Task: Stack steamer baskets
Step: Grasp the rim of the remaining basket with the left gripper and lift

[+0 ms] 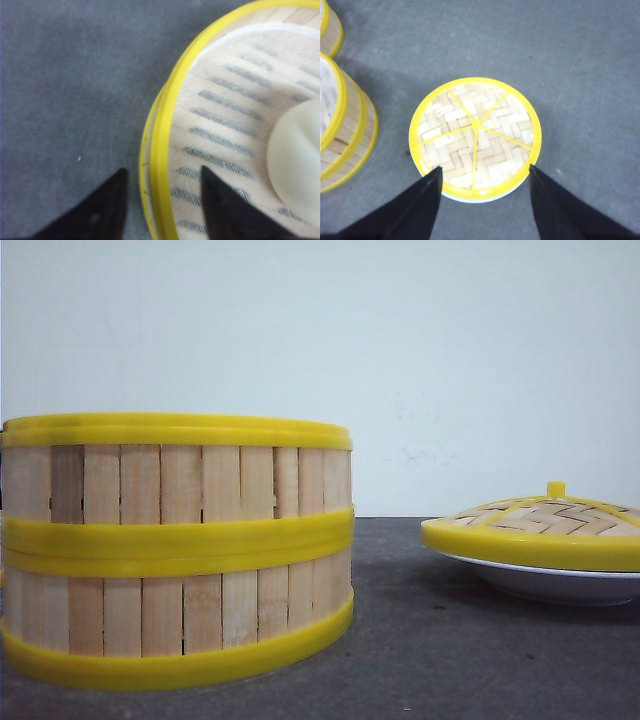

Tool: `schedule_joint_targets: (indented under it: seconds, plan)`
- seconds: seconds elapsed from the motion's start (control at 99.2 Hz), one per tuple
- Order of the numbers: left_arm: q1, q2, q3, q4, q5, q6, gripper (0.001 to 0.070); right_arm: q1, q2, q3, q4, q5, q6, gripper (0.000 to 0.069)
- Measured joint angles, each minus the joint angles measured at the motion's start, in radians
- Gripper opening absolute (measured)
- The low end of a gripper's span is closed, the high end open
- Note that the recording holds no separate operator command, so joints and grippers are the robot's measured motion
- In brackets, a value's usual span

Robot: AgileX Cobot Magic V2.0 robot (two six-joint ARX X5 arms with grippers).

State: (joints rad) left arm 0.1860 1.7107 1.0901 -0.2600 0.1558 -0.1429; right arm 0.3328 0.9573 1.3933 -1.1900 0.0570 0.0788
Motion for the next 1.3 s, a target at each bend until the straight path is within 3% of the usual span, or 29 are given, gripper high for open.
schedule_joint_targets:
  seconds: [0.192, 0.423, 0.625, 0.917, 1.129, 1.3]
  plan:
    - [0.0, 0.016, 0.02, -0.003, -0.01, -0.008, 0.0042, 0.0, 0.0, 0.0, -0.014, 0.0, 0.006, 0.0332]
    - [0.001, 0.019, 0.069, -0.039, -0.011, 0.001, 0.0026, 0.0, 0.0, 0.0, -0.028, 0.0, 0.009, 0.0332]
    - [0.002, 0.023, 0.206, -0.147, -0.009, 0.005, 0.0026, 0.0, 0.0, 0.0, -0.029, 0.0, 0.011, 0.0332]
    - [-0.012, 0.004, 0.412, -0.34, 0.079, 0.043, 0.0026, 0.0, 0.0, 0.0, -0.029, 0.0, 0.015, 0.0332]
    - [-0.041, -0.125, 0.431, -0.418, 0.191, 0.051, 0.0026, 0.0, 0.0, 0.0, -0.029, 0.0, 0.015, 0.0331]
    - [-0.1, -0.221, 0.44, -0.52, 0.225, 0.085, 0.0026, 0.0, -0.002, -0.01, -0.026, 0.0, 0.014, 0.0332]
